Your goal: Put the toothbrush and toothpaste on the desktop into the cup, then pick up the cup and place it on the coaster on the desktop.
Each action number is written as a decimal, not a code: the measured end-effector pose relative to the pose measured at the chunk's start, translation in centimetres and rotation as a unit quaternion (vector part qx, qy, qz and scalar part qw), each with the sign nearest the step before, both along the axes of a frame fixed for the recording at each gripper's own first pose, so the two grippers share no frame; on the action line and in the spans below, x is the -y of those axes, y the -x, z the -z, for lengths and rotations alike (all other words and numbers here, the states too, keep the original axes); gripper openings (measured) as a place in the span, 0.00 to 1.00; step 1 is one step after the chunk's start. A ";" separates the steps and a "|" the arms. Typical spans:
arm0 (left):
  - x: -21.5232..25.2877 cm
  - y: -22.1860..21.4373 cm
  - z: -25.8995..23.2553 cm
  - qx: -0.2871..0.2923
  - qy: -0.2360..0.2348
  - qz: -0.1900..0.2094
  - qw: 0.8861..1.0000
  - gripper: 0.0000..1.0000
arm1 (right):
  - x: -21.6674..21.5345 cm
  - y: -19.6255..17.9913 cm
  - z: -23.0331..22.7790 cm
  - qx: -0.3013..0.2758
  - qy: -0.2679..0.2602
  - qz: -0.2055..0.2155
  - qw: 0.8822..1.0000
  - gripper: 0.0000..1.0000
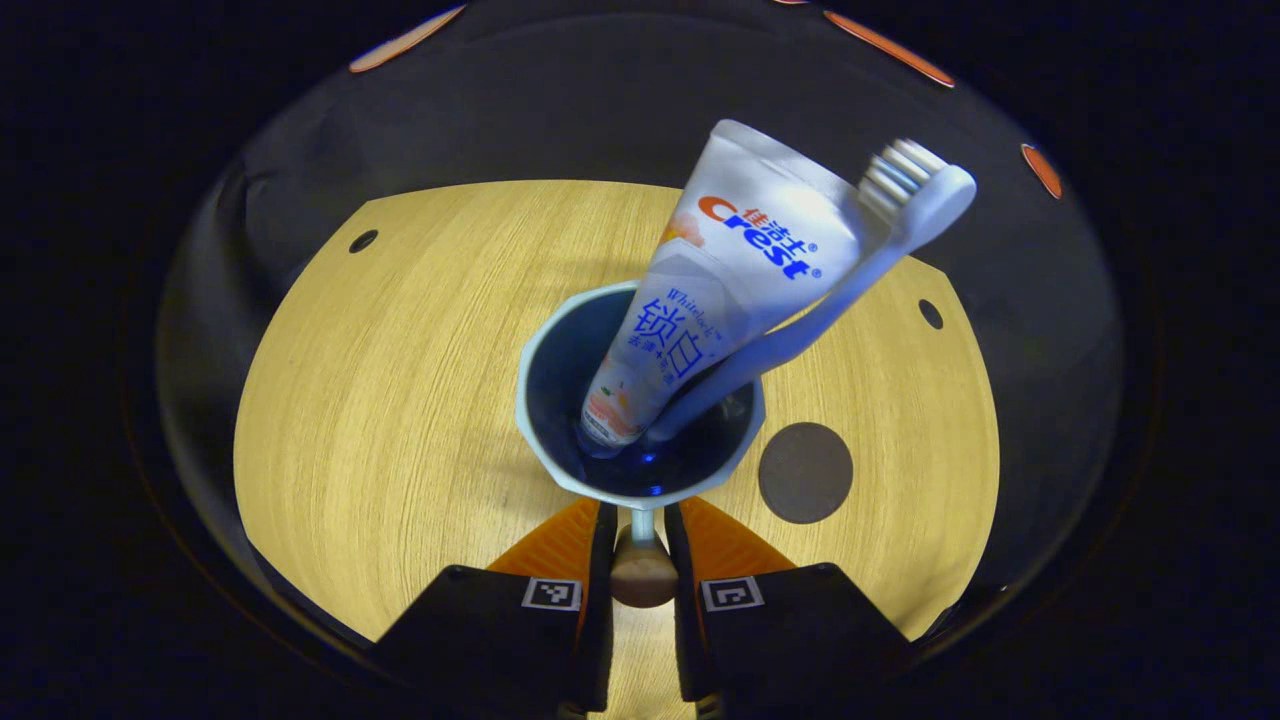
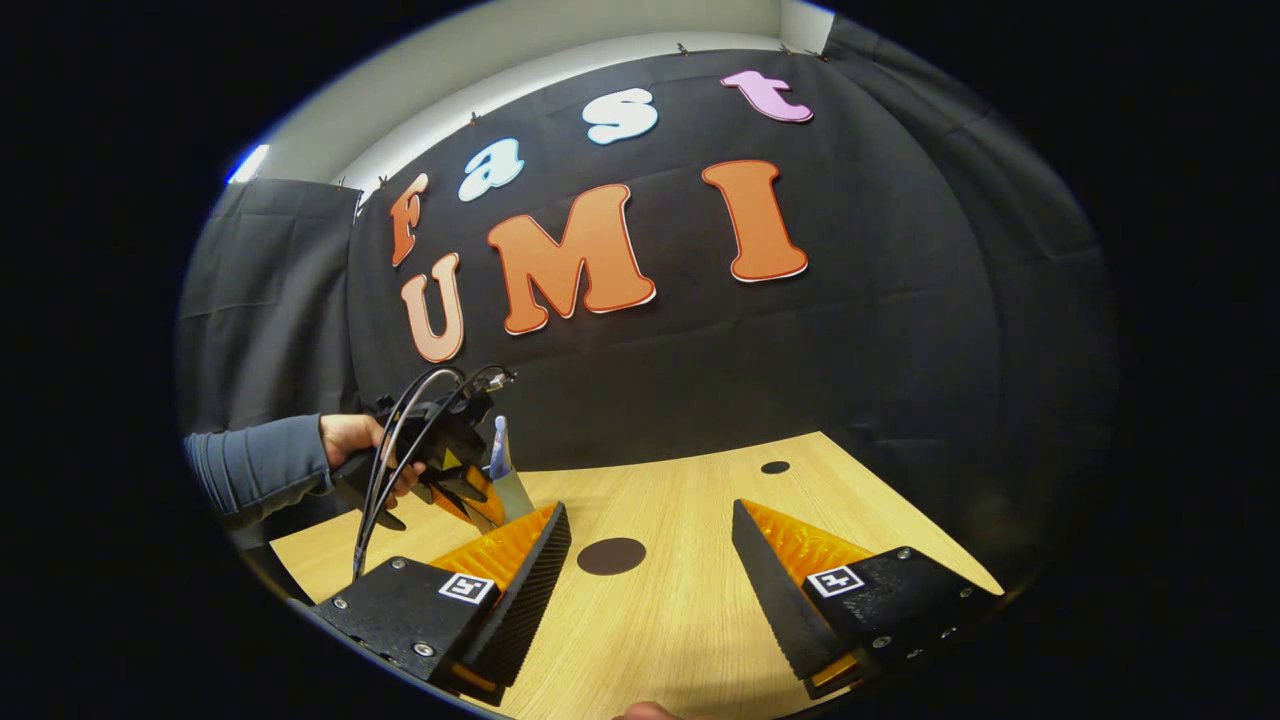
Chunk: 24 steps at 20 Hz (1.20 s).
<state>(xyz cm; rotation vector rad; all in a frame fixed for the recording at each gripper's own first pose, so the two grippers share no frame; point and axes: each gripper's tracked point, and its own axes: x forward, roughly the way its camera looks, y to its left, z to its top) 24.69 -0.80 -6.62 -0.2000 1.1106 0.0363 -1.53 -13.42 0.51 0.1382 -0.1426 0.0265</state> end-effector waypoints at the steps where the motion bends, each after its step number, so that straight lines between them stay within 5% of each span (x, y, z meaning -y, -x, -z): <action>1: 0.3 -0.3 0.8 0.003 0.000 0.008 1.000 0.30 | 0.3 0.4 -0.1 0.000 0.004 0.006 1.000 0.98; 16: 2.5 -4.2 2.6 -0.009 -0.015 0.113 0.993 0.30 | 4.1 4.0 2.6 -0.014 0.016 0.050 0.998 0.98; 24: 2.9 -4.5 2.4 -0.011 -0.022 0.133 0.991 0.30 | 4.5 3.7 4.0 -0.033 0.027 0.052 0.998 0.98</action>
